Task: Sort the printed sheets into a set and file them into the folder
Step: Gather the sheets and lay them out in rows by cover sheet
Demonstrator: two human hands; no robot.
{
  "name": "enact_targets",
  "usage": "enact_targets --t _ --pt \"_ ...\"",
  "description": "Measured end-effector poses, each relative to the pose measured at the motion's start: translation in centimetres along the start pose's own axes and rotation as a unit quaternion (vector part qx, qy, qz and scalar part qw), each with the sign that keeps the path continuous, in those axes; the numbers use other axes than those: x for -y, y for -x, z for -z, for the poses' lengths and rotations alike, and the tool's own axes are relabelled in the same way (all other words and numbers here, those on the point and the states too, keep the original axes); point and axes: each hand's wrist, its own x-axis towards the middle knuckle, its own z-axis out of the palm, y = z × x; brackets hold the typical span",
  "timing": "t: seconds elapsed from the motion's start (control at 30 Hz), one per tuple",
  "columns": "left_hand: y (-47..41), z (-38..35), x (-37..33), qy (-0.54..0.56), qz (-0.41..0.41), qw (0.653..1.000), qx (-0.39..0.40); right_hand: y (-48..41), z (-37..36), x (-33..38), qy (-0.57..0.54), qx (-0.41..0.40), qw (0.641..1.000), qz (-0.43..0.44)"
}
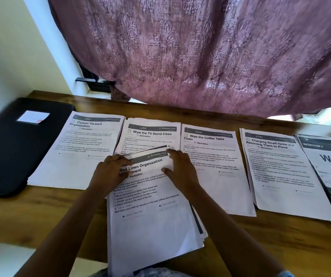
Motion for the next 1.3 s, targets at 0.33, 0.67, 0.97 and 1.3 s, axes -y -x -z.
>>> enact_targets --t 0.33,0.67,0.97,1.3 --pt "-1.0 0.5 0.1 0.028 0.038 0.997 0.059 -2.8 1.0 0.5 0.125 0.165 0.973 0.099" --pt "0.8 -1.1 0.4 0.002 0.009 1.000 -0.021 1.1 0.4 0.3 -0.284 0.013 0.942 -0.180" --pt "0.7 -2.5 -5.8 0.323 0.042 0.941 -0.088 0.8 7.5 -4.6 -0.456 -0.101 0.865 -0.185" --pt "-6.8 -3.9 -17.3 0.393 0.091 0.911 0.085 -1.3 13.5 -15.1 -0.217 -0.212 0.918 -0.255"
